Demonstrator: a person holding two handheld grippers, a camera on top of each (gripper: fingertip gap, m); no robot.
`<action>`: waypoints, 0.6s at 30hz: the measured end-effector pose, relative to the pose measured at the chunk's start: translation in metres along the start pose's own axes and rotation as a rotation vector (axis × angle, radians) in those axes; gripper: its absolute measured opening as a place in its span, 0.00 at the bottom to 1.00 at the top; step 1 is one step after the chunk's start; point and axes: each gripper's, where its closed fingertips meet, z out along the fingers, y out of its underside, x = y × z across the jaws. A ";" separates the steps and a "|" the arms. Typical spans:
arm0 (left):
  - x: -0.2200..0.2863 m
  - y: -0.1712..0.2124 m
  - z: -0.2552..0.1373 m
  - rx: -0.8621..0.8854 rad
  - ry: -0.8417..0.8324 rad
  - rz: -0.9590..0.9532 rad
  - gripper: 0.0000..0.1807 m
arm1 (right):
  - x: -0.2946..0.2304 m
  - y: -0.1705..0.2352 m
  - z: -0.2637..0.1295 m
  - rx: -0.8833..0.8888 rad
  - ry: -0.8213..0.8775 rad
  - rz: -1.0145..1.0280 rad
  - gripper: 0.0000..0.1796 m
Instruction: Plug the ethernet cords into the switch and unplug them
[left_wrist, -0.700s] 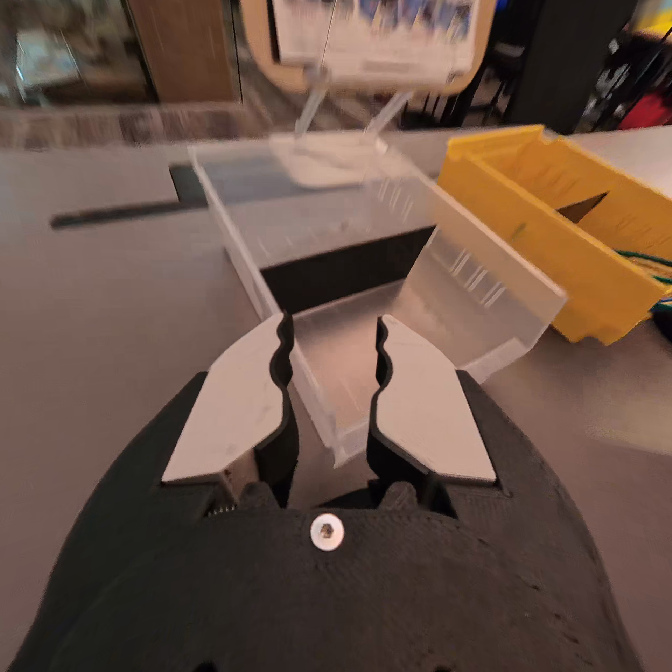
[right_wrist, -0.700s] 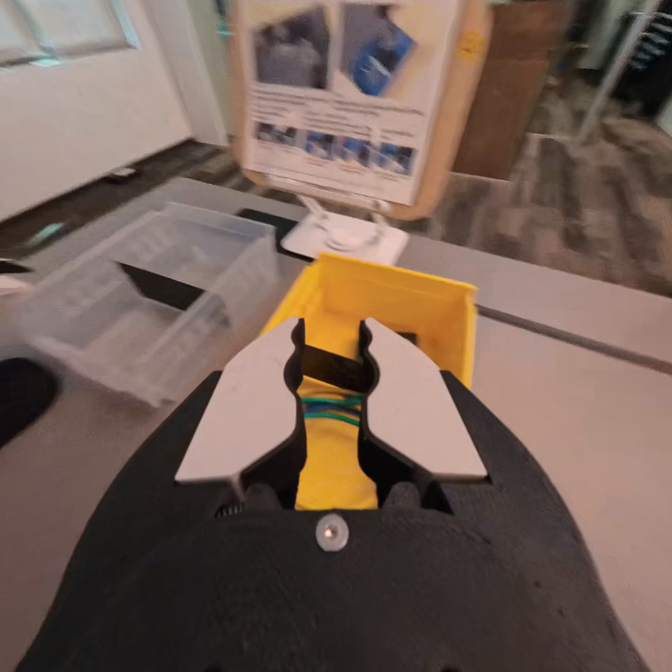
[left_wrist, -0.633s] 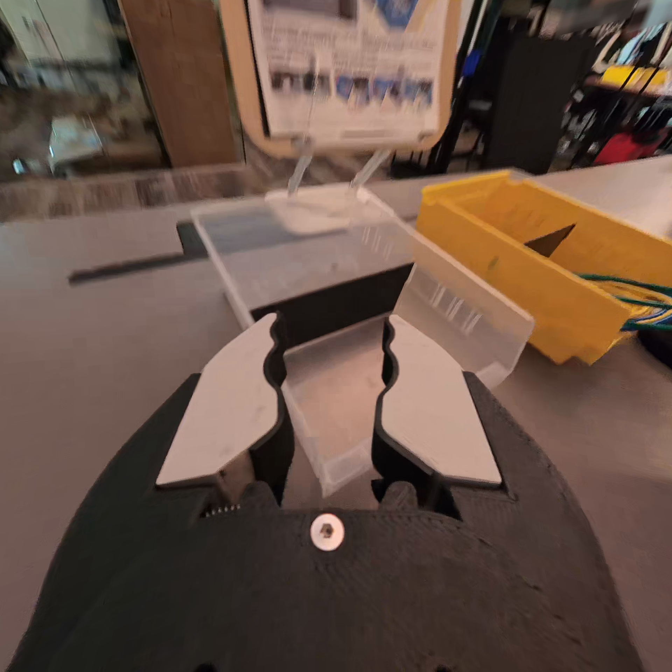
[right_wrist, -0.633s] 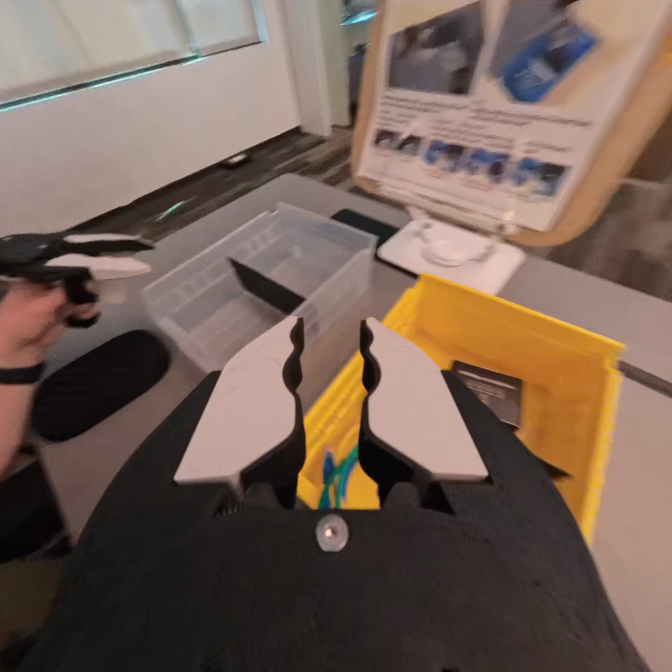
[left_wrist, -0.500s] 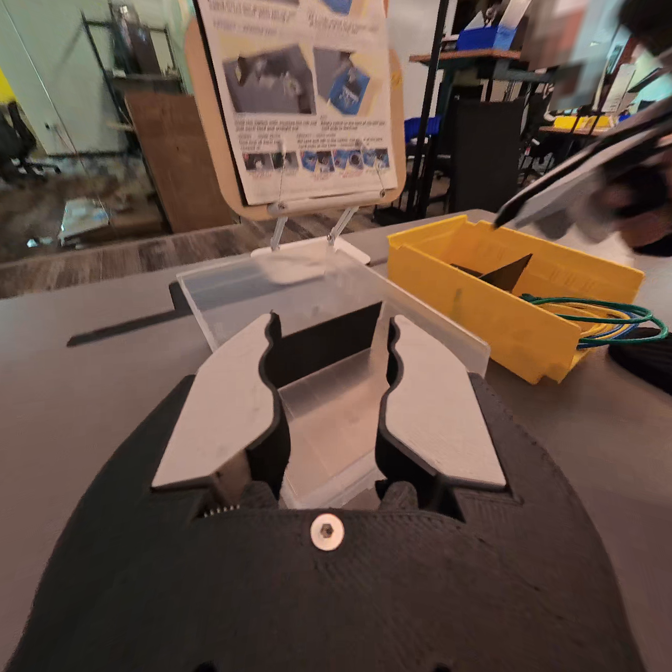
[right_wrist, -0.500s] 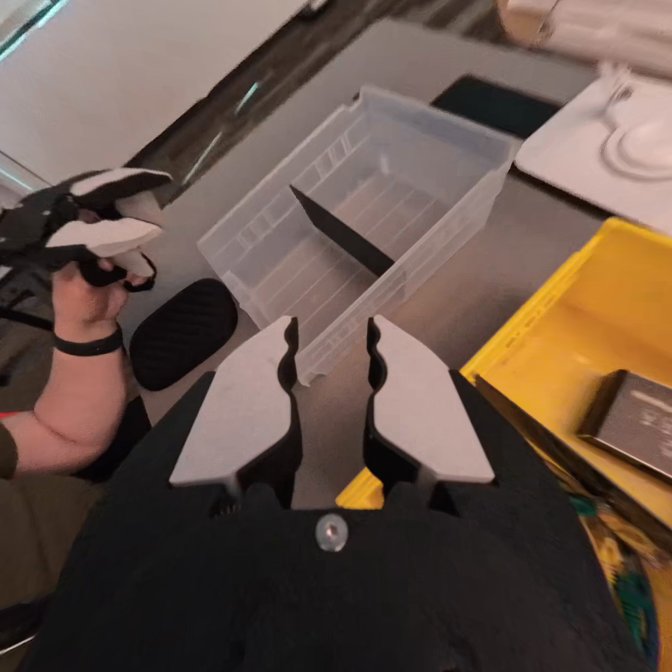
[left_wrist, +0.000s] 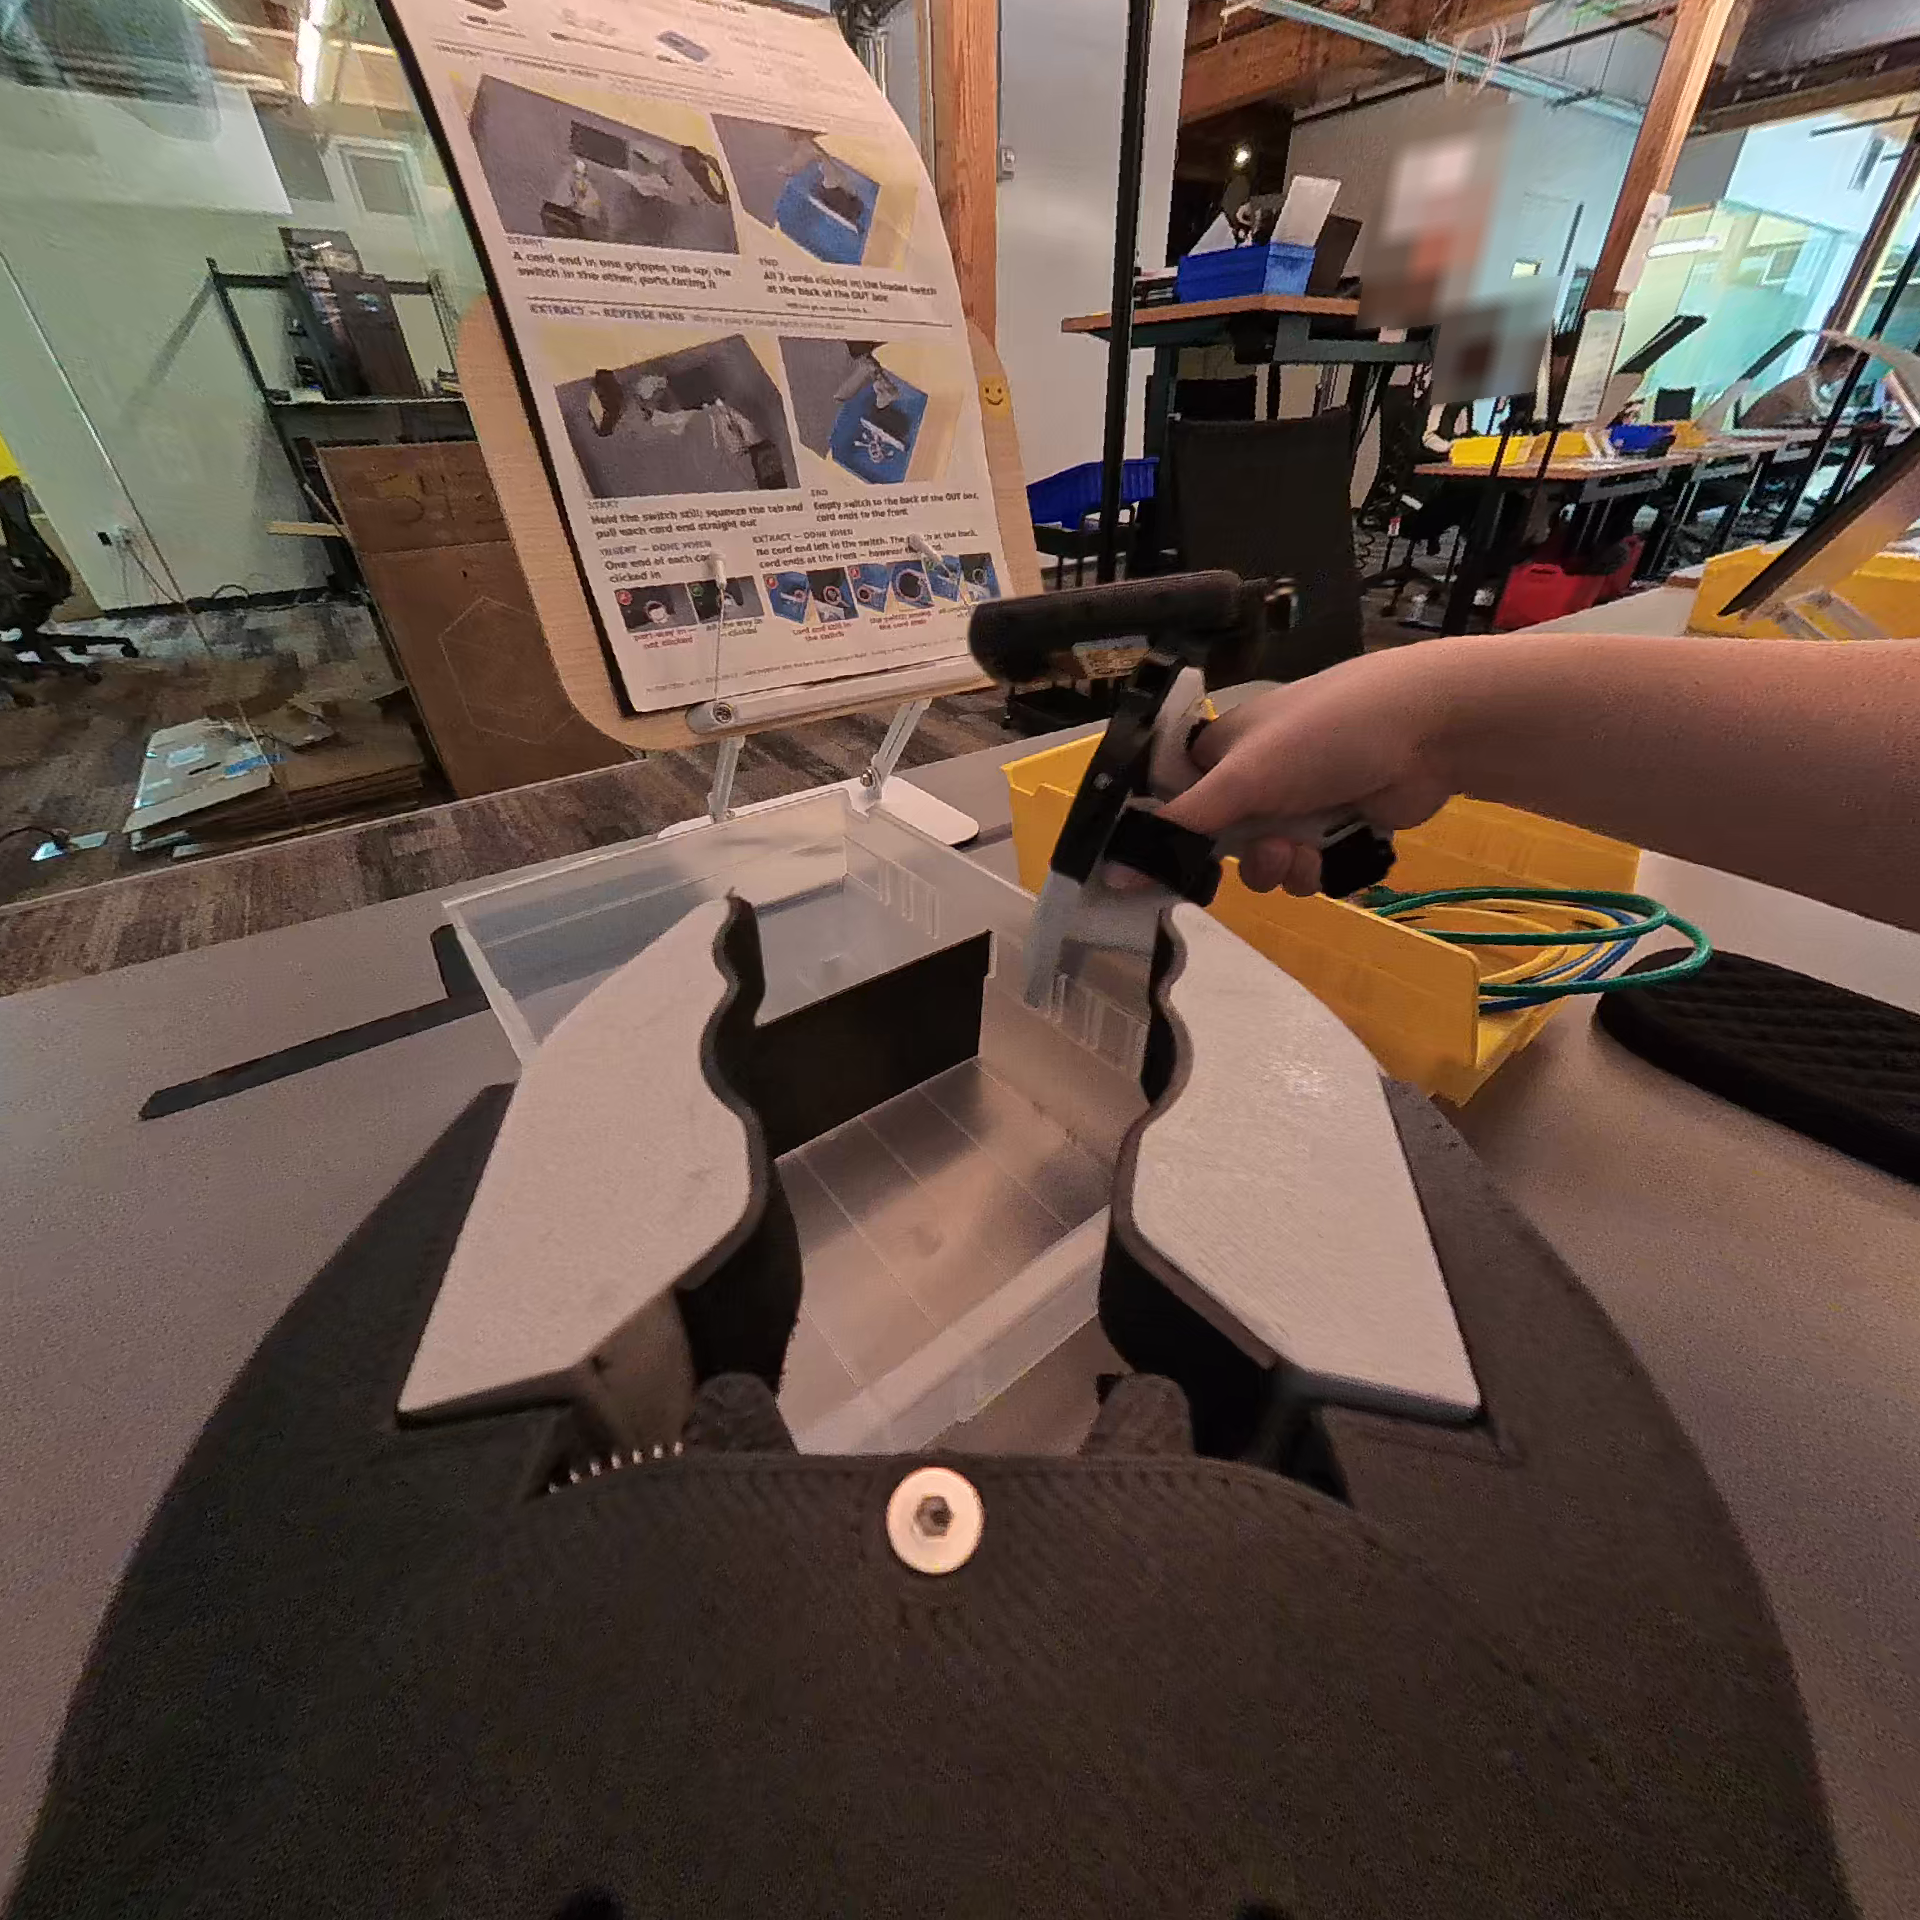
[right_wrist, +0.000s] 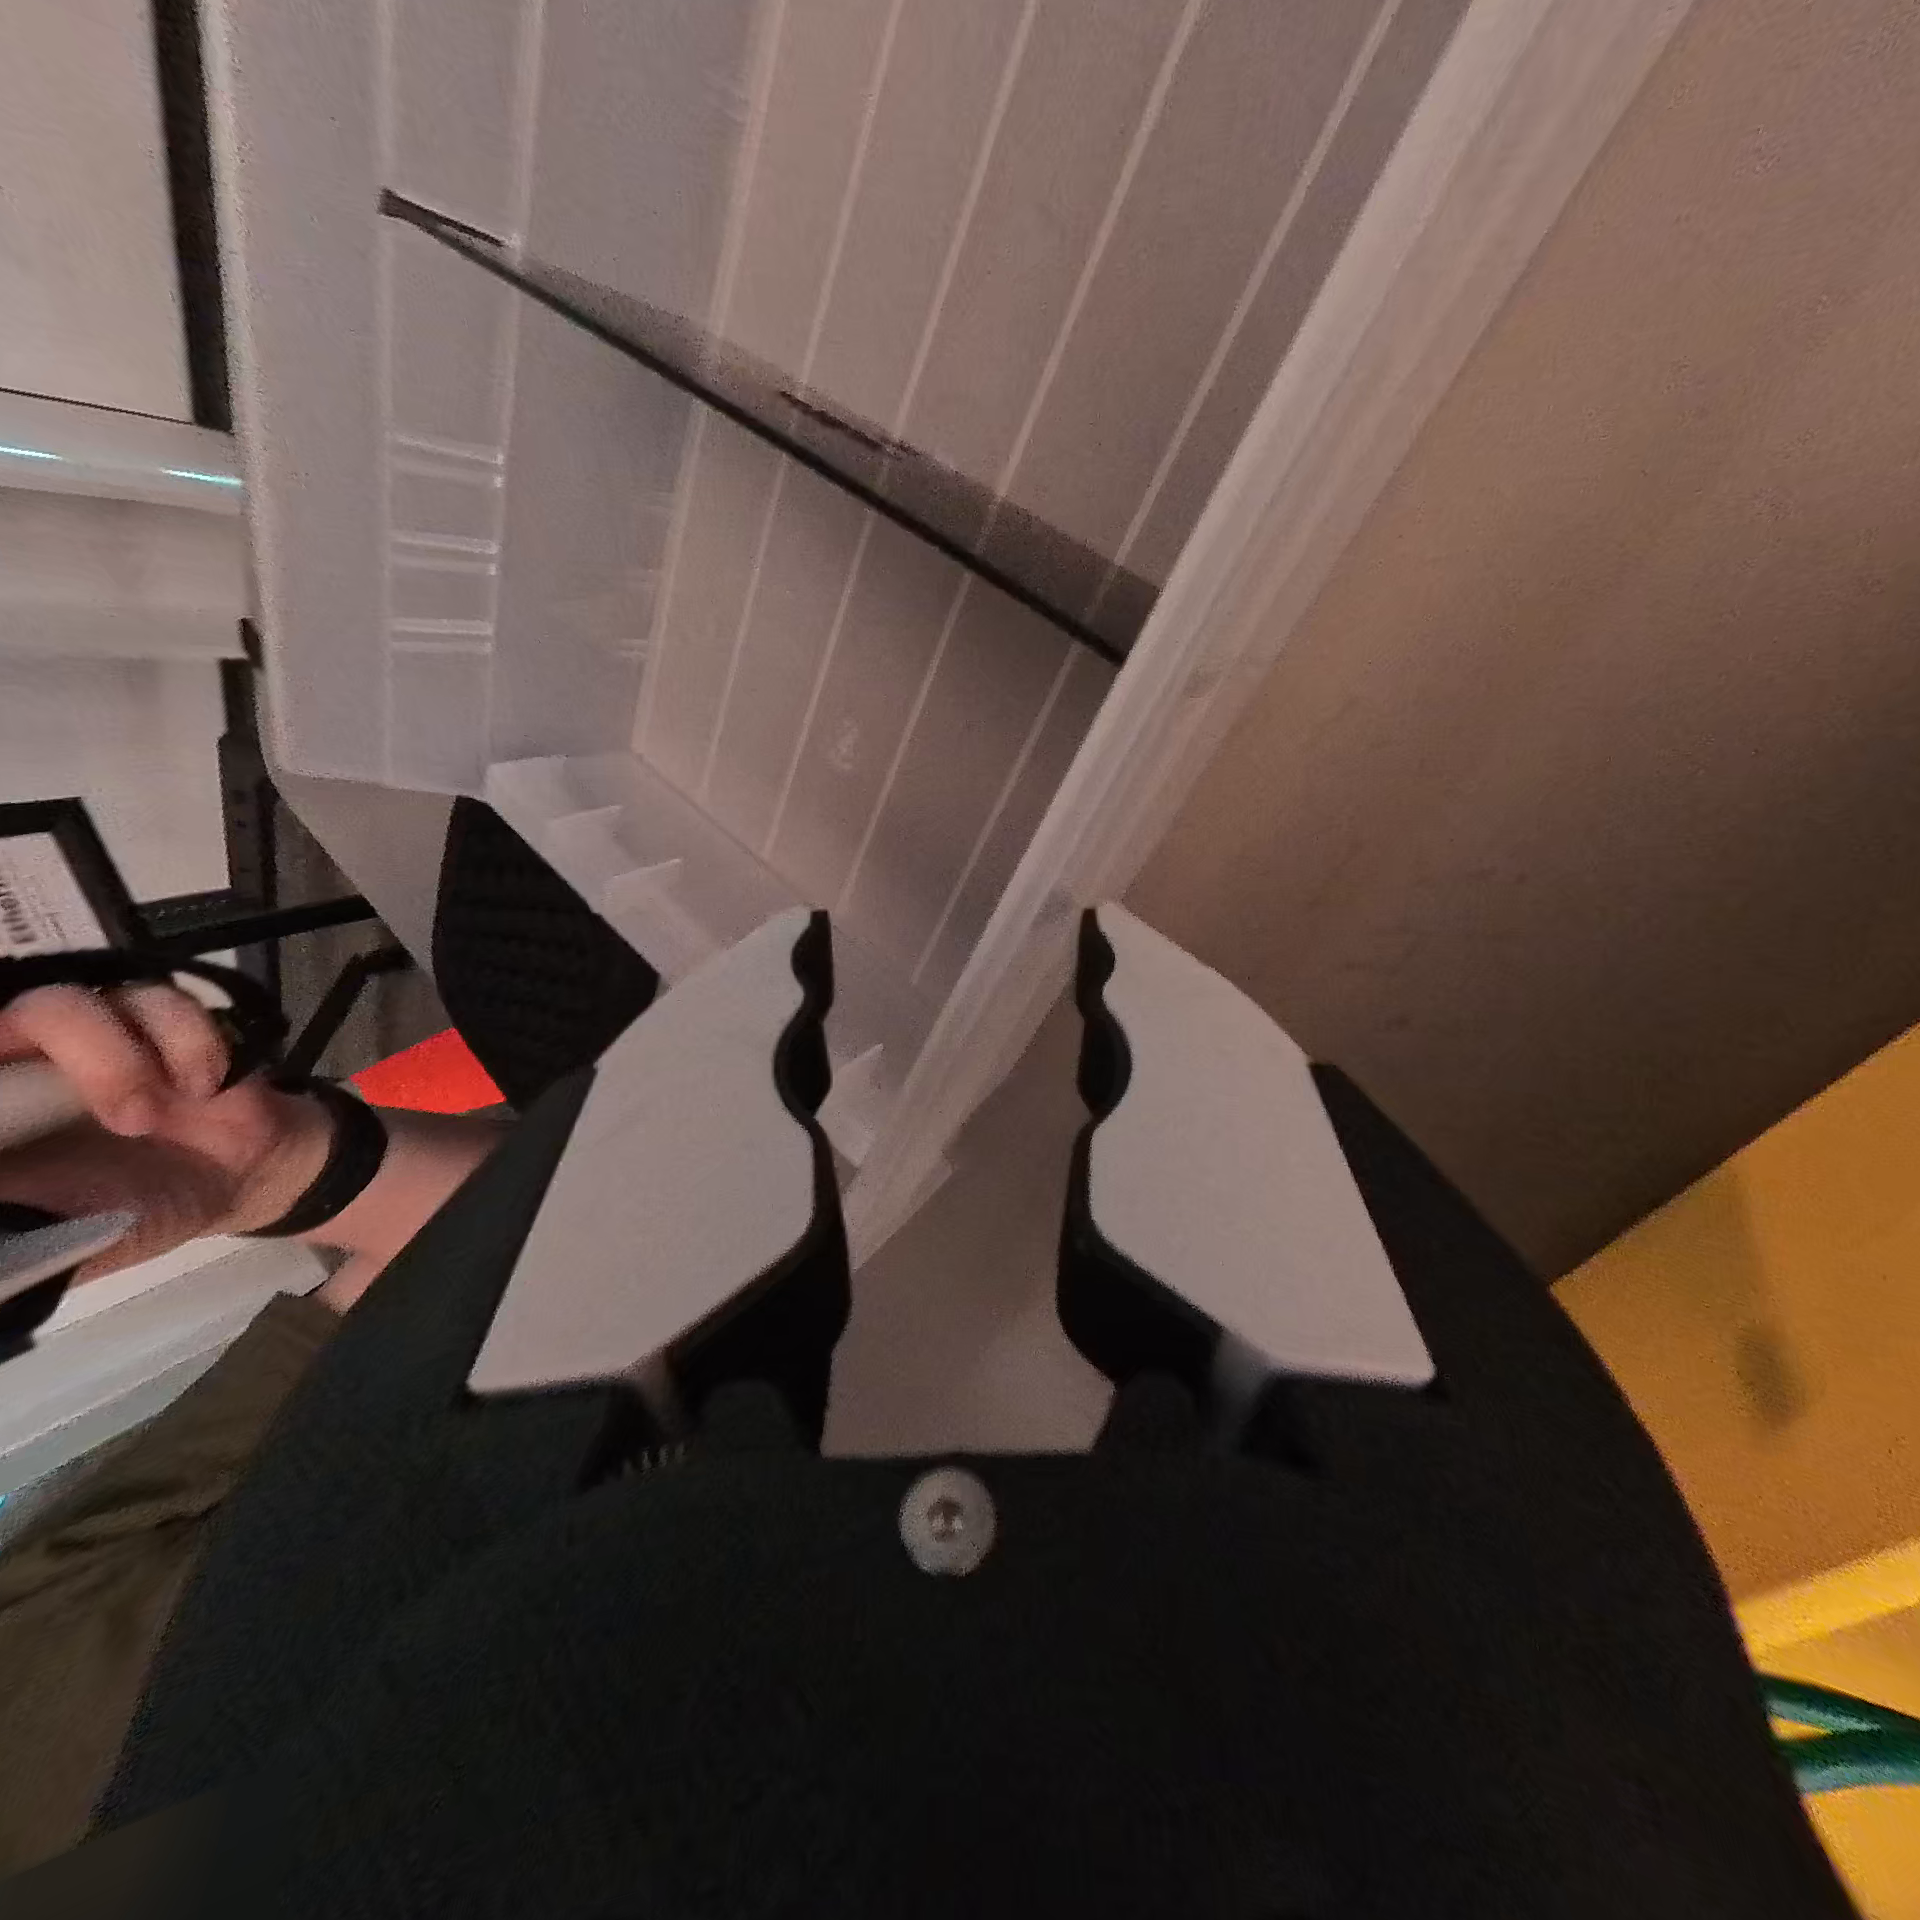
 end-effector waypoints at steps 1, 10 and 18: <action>0.000 0.000 -0.001 0.000 0.002 -0.005 0.39 | 0.002 0.000 0.002 -0.022 0.021 0.010 0.25; 0.002 0.003 -0.002 -0.020 -0.006 -0.010 0.39 | 0.015 0.010 0.024 -0.222 0.148 0.093 0.16; 0.003 -0.003 -0.010 0.000 0.015 -0.046 0.39 | 0.022 0.009 0.020 -0.184 0.103 0.113 0.11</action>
